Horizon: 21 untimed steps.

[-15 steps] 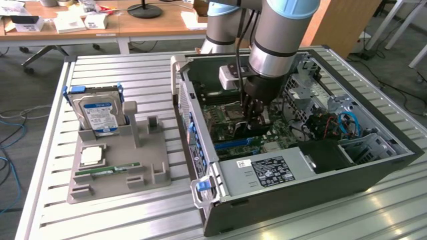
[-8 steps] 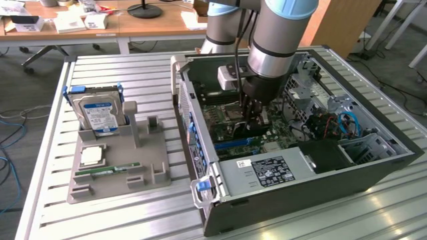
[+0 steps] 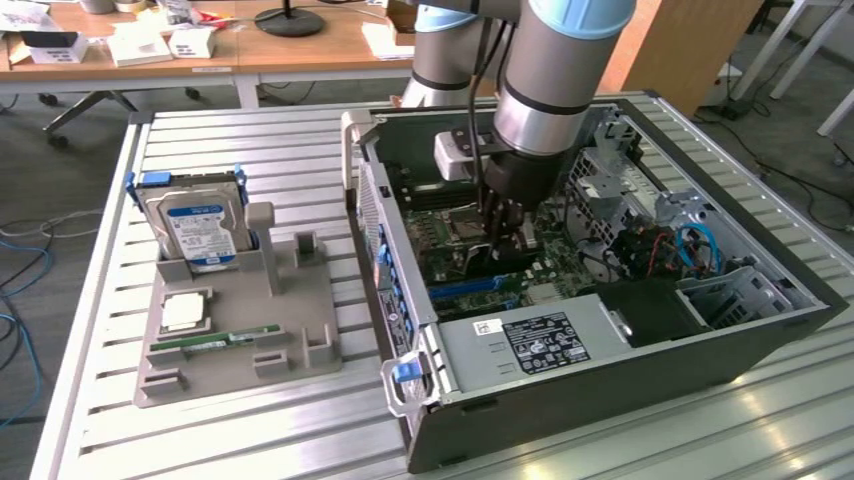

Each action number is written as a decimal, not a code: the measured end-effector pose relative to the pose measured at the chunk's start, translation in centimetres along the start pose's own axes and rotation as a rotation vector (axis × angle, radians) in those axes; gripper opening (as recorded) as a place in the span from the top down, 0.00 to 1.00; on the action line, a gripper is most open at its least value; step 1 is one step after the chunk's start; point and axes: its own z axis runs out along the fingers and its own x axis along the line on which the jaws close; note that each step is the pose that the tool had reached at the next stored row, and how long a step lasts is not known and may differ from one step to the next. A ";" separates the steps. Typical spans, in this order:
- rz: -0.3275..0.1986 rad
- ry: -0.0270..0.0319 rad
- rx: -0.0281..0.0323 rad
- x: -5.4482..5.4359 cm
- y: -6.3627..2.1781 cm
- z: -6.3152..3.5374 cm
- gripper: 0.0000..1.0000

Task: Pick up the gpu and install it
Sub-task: 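Insert the gpu into the slot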

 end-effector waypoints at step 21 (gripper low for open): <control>0.000 0.0002 -0.0001 0.0 0.37 0.40 0.74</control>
